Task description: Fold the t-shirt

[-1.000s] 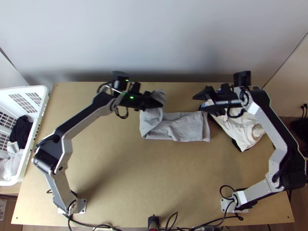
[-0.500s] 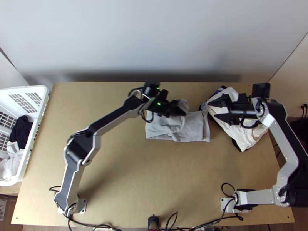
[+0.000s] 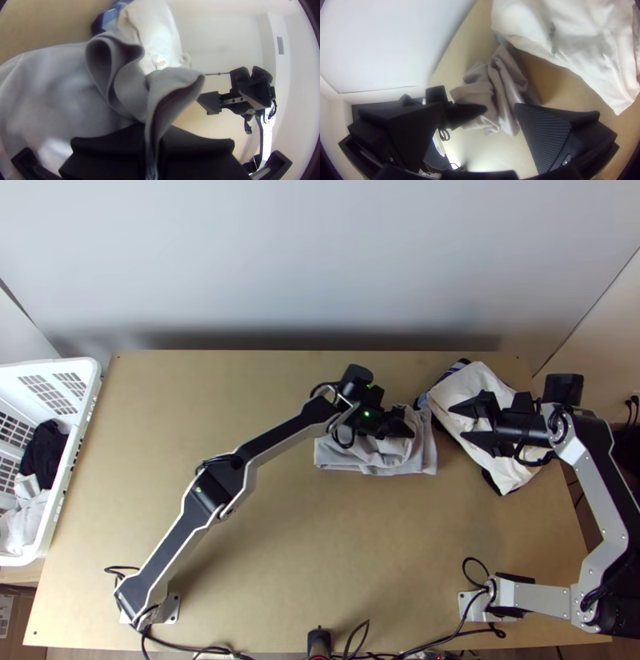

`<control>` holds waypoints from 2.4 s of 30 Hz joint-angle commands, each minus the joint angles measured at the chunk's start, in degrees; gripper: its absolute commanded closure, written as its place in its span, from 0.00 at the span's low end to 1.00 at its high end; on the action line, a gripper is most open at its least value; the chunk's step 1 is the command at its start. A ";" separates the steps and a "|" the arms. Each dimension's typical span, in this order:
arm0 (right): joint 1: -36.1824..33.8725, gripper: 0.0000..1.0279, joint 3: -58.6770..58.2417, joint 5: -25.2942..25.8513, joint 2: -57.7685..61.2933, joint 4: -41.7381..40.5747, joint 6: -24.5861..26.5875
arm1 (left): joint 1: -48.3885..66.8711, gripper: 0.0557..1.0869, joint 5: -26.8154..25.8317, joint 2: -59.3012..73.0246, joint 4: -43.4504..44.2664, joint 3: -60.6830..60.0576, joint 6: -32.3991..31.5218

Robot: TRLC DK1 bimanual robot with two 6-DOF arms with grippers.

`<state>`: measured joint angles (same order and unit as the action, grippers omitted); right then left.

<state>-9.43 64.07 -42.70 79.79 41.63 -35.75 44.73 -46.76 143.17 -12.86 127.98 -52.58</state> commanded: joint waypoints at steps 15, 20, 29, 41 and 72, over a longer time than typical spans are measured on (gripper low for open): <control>1.08 0.05 -2.81 -0.28 -1.04 -0.76 -0.20 | 0.09 0.09 1.76 2.55 3.02 2.71 0.11; 1.26 0.05 -2.81 -0.28 -1.13 -0.93 -0.38 | -0.35 0.07 1.94 1.85 4.78 2.71 -1.12; 2.14 0.05 -3.69 -0.37 -1.30 -1.64 -0.82 | -1.93 0.11 2.03 -0.70 4.95 2.18 -1.92; 14.27 0.05 1.49 -0.37 -0.16 -2.95 -6.53 | -8.08 0.11 2.03 -8.88 3.46 -1.68 -3.59; 19.36 0.05 3.07 38.83 7.57 0.82 4.02 | -22.76 0.14 4.31 -26.46 -4.19 -23.13 11.27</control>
<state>12.91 71.22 -15.25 95.02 37.47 -35.20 22.17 -42.39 117.23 -18.13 105.69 -40.66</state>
